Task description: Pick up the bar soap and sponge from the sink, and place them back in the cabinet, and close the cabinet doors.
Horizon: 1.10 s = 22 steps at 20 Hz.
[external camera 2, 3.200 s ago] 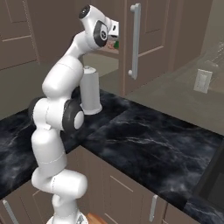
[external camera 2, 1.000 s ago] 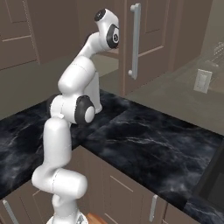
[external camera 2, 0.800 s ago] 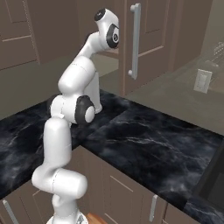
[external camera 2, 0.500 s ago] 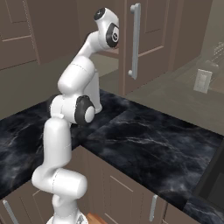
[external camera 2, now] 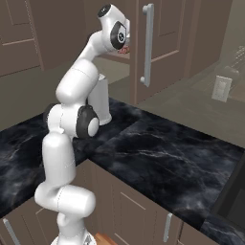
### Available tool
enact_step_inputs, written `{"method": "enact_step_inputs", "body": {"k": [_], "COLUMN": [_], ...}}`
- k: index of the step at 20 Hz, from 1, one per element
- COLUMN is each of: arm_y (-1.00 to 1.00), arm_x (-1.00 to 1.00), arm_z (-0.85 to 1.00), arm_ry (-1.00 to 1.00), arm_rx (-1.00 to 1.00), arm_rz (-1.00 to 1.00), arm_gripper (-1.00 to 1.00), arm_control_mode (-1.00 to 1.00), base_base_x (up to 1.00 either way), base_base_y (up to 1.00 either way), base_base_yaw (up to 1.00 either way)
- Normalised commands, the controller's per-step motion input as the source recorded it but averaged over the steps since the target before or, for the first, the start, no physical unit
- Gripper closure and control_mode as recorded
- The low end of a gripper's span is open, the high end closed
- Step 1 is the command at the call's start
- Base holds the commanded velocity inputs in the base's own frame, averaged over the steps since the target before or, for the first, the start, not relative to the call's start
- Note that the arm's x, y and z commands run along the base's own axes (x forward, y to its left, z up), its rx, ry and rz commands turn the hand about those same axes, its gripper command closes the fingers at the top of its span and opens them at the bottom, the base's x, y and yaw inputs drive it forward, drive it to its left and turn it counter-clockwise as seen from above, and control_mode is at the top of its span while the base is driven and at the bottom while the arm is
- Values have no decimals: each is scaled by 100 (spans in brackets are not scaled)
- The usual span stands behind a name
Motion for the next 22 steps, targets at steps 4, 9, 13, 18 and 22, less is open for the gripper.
{"method": "enact_step_inputs", "body": {"k": [4, 9, 13, 18, 22], "arm_y": [10, 11, 15, 13, 7], "arm_x": [-39, -47, -61, -68, -76], "arm_z": [-22, -23, -11, 0, 0], "arm_ry": [-1, -7, -12, -9, -5], "arm_rx": [0, 0, 0, 0, 0], "arm_rz": [0, 0, 0, 0, 0], "arm_gripper": [-100, -100, -100, -100, -100], "arm_control_mode": [-100, -100, -100, -100, -100], "base_base_x": [0, 0, 0, 0, 0], "base_base_y": [0, 0, 0, 0, 0], "base_base_yaw": [0, 0, 0, 0, 0]}}
